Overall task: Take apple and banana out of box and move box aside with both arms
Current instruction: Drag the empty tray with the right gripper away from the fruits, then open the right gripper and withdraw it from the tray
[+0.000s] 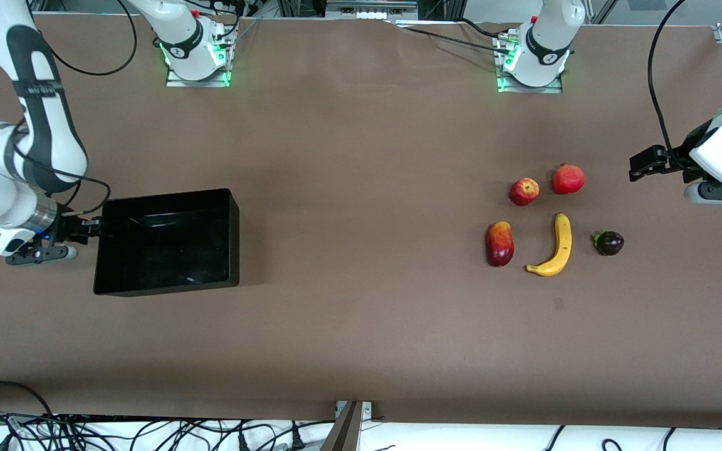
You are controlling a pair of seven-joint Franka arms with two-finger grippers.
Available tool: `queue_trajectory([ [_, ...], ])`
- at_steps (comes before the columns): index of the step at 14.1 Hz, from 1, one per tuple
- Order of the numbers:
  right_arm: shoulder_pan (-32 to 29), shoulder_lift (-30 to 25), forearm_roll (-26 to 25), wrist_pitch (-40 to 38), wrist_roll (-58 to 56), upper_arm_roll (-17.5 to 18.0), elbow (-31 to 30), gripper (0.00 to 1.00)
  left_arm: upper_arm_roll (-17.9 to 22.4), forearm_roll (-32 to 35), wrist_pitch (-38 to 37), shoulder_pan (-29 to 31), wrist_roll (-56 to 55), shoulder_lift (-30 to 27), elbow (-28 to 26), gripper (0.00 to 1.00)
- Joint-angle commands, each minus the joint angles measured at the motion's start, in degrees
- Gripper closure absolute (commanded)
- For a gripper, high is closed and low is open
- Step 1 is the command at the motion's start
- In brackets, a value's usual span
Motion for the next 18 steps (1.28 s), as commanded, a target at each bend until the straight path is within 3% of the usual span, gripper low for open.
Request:
queue_trajectory([
  [1,1.5,-0.6,0.2,-9.6,6.0,2.5,8.0,0.0,0.1,-0.6,-1.4,0.0,0.7,-0.3,1.0,0.0],
  [4,5.5,-5.4,-0.4,-15.5,14.7,2.8,9.6,0.0,0.0,-0.6,-1.3,0.0,0.5,-0.3,1.0,0.0],
  [7,7.4,-10.0,-3.4,-21.0,15.6,2.6,11.8,0.0,0.1,-0.6,-1.4,0.0,0.7,-0.3,1.0,0.0],
  [11,7.7,-10.2,-4.3,-34.4,15.4,2.8,18.7,0.0,0.1,-0.5,-1.4,0.0,0.7,-0.3,1.0,0.0],
  [14,9.8,-13.9,-5.0,-34.9,18.9,2.9,18.0,0.0,0.0,-0.5,-1.2,0.0,0.5,0.0,1.3,0.0],
  [18,9.9,-14.4,-5.4,-35.6,18.5,2.6,19.0,0.0,0.1,-0.5,-1.3,0.0,0.7,0.2,2.0,0.0],
])
